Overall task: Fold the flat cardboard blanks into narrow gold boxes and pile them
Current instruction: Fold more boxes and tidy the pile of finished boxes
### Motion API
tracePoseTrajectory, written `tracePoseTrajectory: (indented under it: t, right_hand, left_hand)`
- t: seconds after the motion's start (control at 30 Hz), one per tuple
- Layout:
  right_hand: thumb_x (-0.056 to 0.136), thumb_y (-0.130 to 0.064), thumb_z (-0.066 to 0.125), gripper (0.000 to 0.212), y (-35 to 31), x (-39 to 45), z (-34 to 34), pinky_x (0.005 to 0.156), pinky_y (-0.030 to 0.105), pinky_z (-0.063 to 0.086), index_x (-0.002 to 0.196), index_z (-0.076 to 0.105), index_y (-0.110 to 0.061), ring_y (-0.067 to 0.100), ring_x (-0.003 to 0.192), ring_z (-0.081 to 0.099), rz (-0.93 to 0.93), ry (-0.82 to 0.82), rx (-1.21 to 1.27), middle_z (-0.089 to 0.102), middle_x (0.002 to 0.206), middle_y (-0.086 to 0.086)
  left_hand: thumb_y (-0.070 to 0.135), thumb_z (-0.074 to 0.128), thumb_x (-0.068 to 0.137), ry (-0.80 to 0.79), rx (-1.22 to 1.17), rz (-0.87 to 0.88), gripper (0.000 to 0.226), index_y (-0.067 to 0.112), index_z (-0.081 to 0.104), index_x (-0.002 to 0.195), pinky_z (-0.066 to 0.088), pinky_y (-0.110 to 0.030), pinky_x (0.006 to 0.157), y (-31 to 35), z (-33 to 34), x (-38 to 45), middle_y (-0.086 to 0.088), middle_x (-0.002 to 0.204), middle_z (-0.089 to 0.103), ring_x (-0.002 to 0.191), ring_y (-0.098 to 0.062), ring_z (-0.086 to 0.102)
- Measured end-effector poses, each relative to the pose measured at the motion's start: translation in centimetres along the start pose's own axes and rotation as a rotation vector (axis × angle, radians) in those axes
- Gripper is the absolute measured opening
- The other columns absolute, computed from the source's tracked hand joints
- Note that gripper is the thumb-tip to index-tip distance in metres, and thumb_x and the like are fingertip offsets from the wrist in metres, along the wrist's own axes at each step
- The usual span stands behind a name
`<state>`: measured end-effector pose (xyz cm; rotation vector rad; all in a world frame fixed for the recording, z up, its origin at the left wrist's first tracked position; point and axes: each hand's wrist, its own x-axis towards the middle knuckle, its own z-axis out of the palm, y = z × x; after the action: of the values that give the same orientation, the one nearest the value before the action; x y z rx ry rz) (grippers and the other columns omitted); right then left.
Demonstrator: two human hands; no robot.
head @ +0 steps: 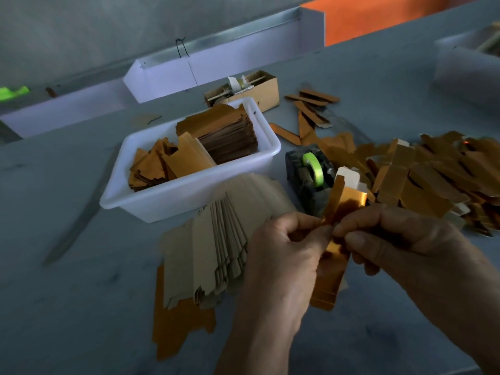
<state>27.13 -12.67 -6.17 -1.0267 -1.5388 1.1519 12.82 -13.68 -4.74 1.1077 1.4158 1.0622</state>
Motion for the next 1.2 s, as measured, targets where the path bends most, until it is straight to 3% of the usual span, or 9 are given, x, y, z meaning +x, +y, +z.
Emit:
tracePoseTrajectory:
  t: [0.07, 0.2, 0.4, 0.6, 0.73, 0.93, 1.07, 1.2]
  right_hand:
    - [0.062, -0.035, 0.059, 0.025, 0.0, 0.0, -0.1, 0.051, 0.011, 0.047, 0.080, 0.071, -0.046, 0.004, 0.060, 0.060, -0.019, -0.001, -0.001, 0.067, 0.071, -0.006]
    - [0.059, -0.032, 0.063, 0.066, 0.3, 0.1, -0.2, 0.053, 0.014, 0.050, 0.117, 0.050, -0.060, 0.007, 0.059, 0.062, -0.011, -0.007, 0.034, 0.068, 0.076, 0.004]
    - [0.050, -0.050, 0.062, 0.089, 0.5, 0.2, -0.1, 0.050, 0.021, 0.051, 0.134, 0.033, -0.046, 0.012, 0.064, 0.066, 0.070, 0.022, -0.047, 0.071, 0.079, 0.000]
    - [0.053, -0.049, 0.059, 0.091, 0.1, 0.1, 0.3, 0.055, 0.026, 0.048, 0.139, 0.032, -0.038, 0.011, 0.069, 0.067, 0.105, 0.060, -0.134, 0.071, 0.080, -0.007]
    - [0.059, -0.043, 0.059, 0.080, -0.3, -0.1, 0.5, 0.051, 0.020, 0.050, 0.136, 0.036, -0.036, 0.004, 0.067, 0.066, 0.132, 0.083, -0.218, 0.070, 0.078, -0.013]
    - [0.075, -0.024, 0.070, 0.066, -0.6, -0.1, 0.9, 0.062, 0.024, 0.050, 0.131, 0.038, -0.038, 0.002, 0.069, 0.064, 0.131, 0.102, -0.331, 0.067, 0.081, -0.019]
    - [0.077, -0.024, 0.070, 0.059, -1.2, -0.2, 1.2, 0.055, 0.015, 0.044, 0.128, 0.042, -0.036, -0.001, 0.067, 0.059, 0.102, 0.158, -0.547, 0.064, 0.071, -0.010]
    - [0.076, -0.030, 0.071, 0.057, -1.6, -0.2, 1.6, 0.050, 0.013, 0.034, 0.124, 0.041, -0.032, -0.002, 0.066, 0.053, 0.150, 0.219, -0.662, 0.059, 0.070, -0.014]
  left_hand:
    - [0.015, 0.067, 0.087, -0.018, -0.053, -0.026, 0.005, 0.012, 0.071, 0.087, 0.060, -0.035, 0.072, 0.1, 0.1, 0.0, -0.006, 0.082, 0.074, 0.074, -0.017, 0.073]
    - [0.010, 0.069, 0.085, -0.030, -0.098, -0.028, 0.006, 0.011, 0.071, 0.080, 0.060, -0.035, 0.071, 0.0, 0.1, 0.2, -0.009, 0.079, 0.074, 0.073, -0.020, 0.073]
    - [0.008, 0.066, 0.086, -0.080, -0.138, -0.034, 0.007, 0.010, 0.071, 0.082, 0.060, -0.030, 0.068, 0.0, -0.2, 0.1, -0.008, 0.081, 0.074, 0.074, -0.019, 0.073]
    - [0.006, 0.062, 0.088, -0.162, -0.122, -0.061, 0.010, 0.008, 0.072, 0.087, 0.059, -0.031, 0.075, 0.0, -0.7, 0.1, -0.007, 0.086, 0.075, 0.080, -0.020, 0.074]
    - [0.027, 0.076, 0.074, -0.225, -0.135, -0.049, 0.023, 0.007, 0.072, 0.085, 0.059, -0.036, 0.080, 0.1, -1.0, 0.0, -0.009, 0.087, 0.075, 0.083, -0.022, 0.073]
    - [0.013, 0.059, 0.092, -0.110, -0.106, -0.029, 0.012, 0.010, 0.070, 0.089, 0.060, -0.029, 0.071, -0.1, -0.6, -0.3, -0.003, 0.084, 0.075, 0.077, -0.018, 0.074]
    - [0.011, 0.062, 0.090, -0.005, -0.054, 0.032, 0.013, 0.013, 0.071, 0.081, 0.059, -0.027, 0.065, 0.0, 0.3, -0.5, -0.004, 0.075, 0.074, 0.070, -0.017, 0.073]
    - [0.011, 0.064, 0.088, 0.099, 0.045, 0.095, 0.013, 0.015, 0.070, 0.077, 0.060, -0.044, 0.068, -0.5, 1.1, -0.6, -0.004, 0.068, 0.072, 0.066, -0.023, 0.072]
